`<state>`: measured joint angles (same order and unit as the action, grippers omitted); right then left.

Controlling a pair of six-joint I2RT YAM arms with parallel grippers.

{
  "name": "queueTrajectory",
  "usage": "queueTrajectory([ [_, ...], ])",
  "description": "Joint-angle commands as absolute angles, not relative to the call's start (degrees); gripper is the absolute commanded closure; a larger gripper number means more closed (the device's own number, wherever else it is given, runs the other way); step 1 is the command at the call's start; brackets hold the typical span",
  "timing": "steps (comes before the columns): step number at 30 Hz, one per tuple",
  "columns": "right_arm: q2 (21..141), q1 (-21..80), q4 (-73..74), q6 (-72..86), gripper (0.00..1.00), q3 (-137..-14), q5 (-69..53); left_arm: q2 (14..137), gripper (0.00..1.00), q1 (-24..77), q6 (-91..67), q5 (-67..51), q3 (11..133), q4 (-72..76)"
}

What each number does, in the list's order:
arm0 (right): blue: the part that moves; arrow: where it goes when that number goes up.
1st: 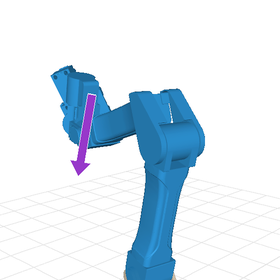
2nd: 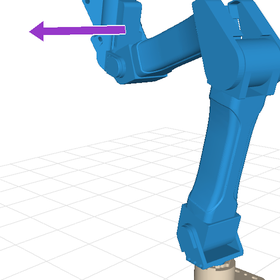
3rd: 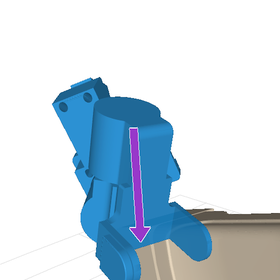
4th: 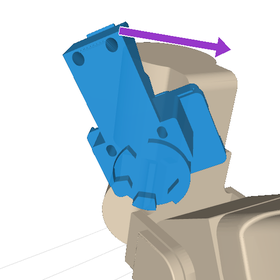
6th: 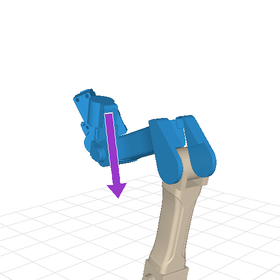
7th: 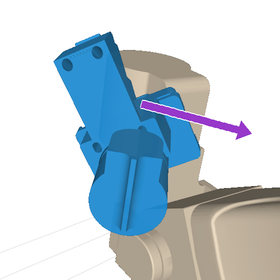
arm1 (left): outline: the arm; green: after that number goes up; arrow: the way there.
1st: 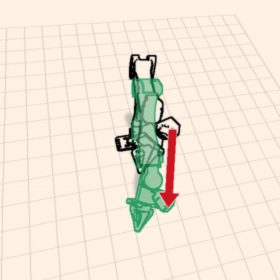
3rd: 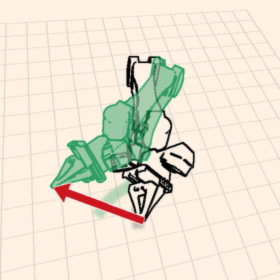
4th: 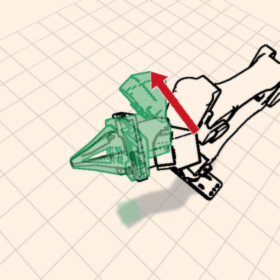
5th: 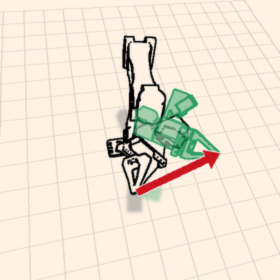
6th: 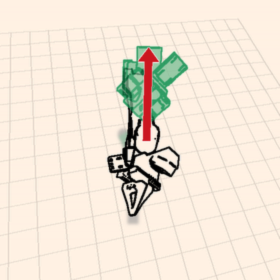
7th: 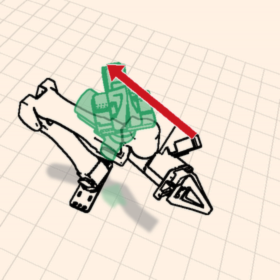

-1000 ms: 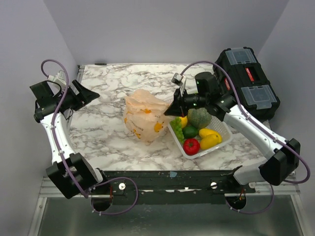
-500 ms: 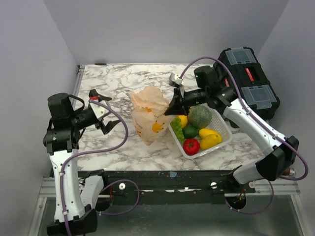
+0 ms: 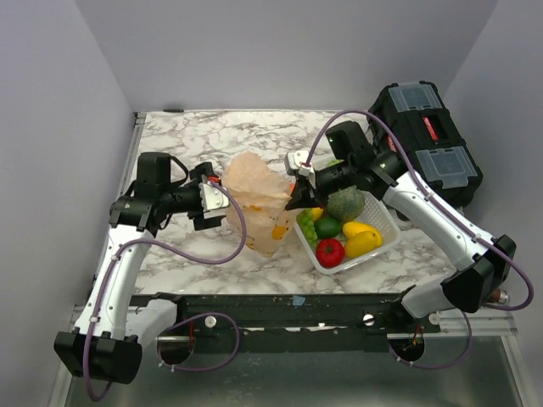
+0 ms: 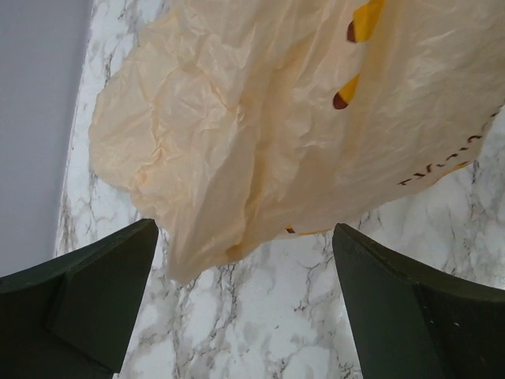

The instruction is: Place the fake fruits into the plastic bag and tie a complex knot

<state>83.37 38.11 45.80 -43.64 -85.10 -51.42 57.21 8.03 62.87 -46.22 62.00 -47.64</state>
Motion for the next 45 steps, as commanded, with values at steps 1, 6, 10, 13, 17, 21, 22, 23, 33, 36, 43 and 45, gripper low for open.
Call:
queueTrajectory([
  [1, 80.56, 38.94, 47.26, -48.51, 0.99, -84.69, -50.41, 59.14, 0.10, 12.03, 64.66, -36.57, 58.96, -40.31],
  [6, 77.06, 39.11, 45.24, -48.74, 0.99, -83.44, -48.83, 59.86, 0.50, 11.11, 60.00, -34.17, 58.47, -39.01],
  [10, 72.59, 39.11, 40.09, -47.29, 0.99, -78.35, -37.27, 57.43, 1.00, 2.49, 60.12, -44.23, 62.05, -48.75],
  [13, 70.83, 38.83, 37.61, -46.17, 0.99, -74.77, -28.34, 53.80, 1.00, -6.15, 59.13, -50.55, 62.14, -51.26],
  [17, 72.68, 37.24, 32.73, -44.20, 0.99, -71.68, -18.99, 51.12, 1.00, -11.88, 57.50, -54.63, 62.68, -53.94],
  [21, 76.36, 35.63, 32.00, -40.75, 0.90, -74.98, -18.80, 50.17, 1.00, -10.76, 53.26, -56.09, 64.90, -56.12],
  [22, 76.91, 35.67, 33.81, -40.19, 0.69, -77.20, -21.57, 49.98, 1.00, -8.99, 51.91, -54.97, 65.54, -56.12],
  [23, 77.07, 35.68, 35.78, -39.83, 0.41, -79.82, -25.43, 49.70, 1.00, -7.34, 50.13, -53.72, 65.92, -55.72],
  [33, 74.21, 44.93, 27.93, -29.53, 0.00, -87.00, -38.83, 49.69, 1.00, 6.58, 39.35, -41.71, 68.05, -53.20],
  [36, 76.28, 52.04, 25.76, -27.53, 0.00, -87.07, -36.04, 50.62, 1.00, 8.66, 36.15, -39.74, 68.93, -52.74],
  [43, 82.39, 58.27, 14.80, -16.92, 0.06, -85.44, -29.72, 50.49, 1.00, 11.94, 31.24, -36.69, 69.25, -50.62],
  [45, 83.34, 58.31, 11.88, -16.20, 0.08, -83.06, -26.29, 50.07, 1.00, 12.13, 29.93, -37.17, 69.17, -50.04],
])
